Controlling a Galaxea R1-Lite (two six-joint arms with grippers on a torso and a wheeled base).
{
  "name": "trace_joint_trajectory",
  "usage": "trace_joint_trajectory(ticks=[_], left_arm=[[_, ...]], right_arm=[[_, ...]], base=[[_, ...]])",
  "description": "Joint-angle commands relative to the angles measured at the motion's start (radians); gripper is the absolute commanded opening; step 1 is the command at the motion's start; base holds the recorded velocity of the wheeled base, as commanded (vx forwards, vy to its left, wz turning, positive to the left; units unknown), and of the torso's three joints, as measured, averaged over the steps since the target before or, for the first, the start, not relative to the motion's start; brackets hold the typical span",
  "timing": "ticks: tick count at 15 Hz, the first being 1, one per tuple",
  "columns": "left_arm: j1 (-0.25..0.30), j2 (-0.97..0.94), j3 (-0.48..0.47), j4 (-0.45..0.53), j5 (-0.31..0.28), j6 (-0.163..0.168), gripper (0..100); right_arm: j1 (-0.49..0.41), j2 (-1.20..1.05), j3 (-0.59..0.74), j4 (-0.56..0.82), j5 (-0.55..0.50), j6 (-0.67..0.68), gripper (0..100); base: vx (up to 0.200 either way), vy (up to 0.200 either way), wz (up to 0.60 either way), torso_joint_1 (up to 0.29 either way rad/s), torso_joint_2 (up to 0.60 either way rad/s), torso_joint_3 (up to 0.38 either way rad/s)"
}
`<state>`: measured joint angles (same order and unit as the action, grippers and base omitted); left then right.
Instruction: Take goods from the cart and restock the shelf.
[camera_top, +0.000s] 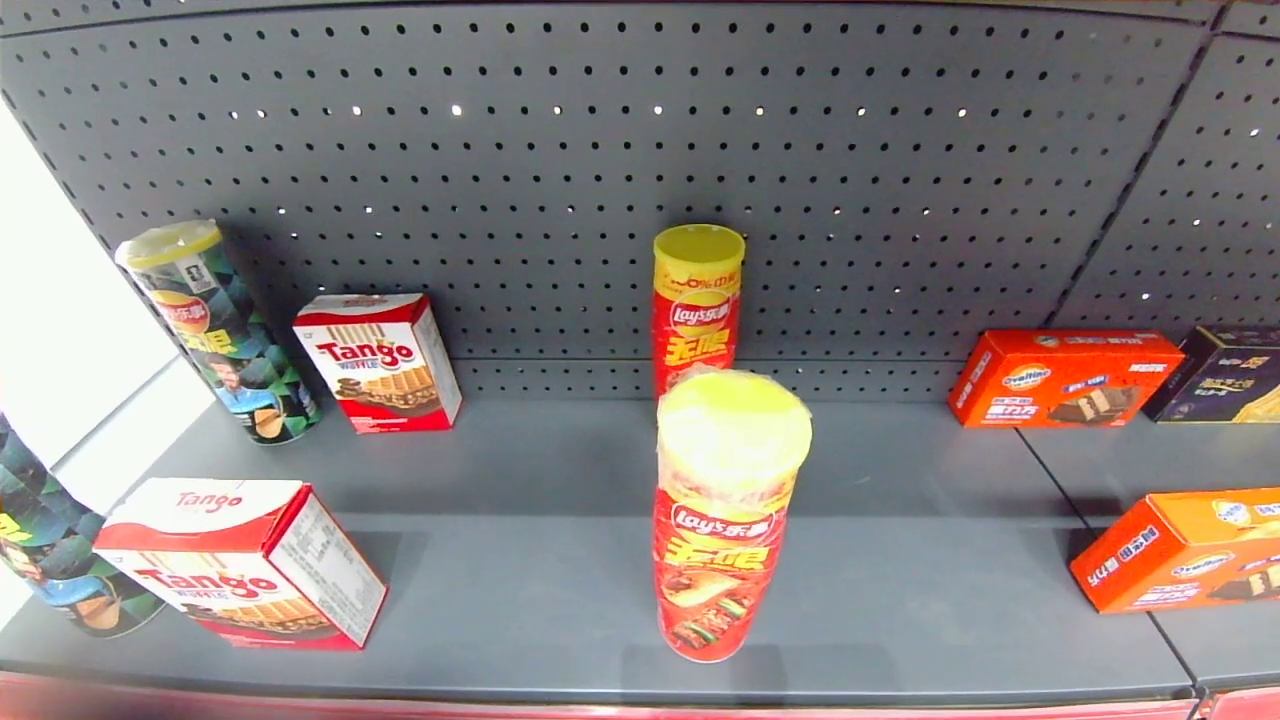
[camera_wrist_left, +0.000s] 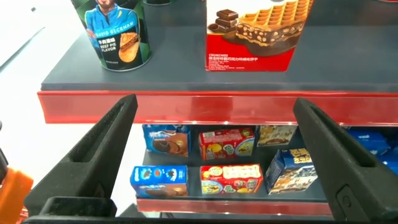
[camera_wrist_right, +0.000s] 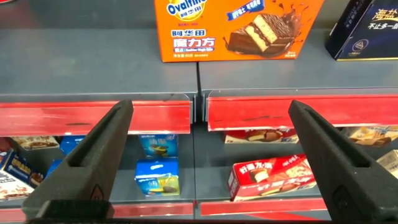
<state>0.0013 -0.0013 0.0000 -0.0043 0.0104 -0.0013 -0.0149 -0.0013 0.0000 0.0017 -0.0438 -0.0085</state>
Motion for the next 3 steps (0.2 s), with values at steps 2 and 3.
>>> trace_joint_trajectory(ticks=[2,3], left_arm=[[0.000,0.001,0.000,0.000,0.000,0.000,100],[0.000,0.001,0.000,0.000,0.000,0.000,100]], right_arm=[[0.000,0.001,0.000,0.000,-0.001,-0.001,100],[0.000,0.001,0.000,0.000,0.001,0.001,100]], base=[[0.000,0.000,0.00,0.000,0.00,0.000],[0.000,0.000,0.00,0.000,0.00,0.000]])
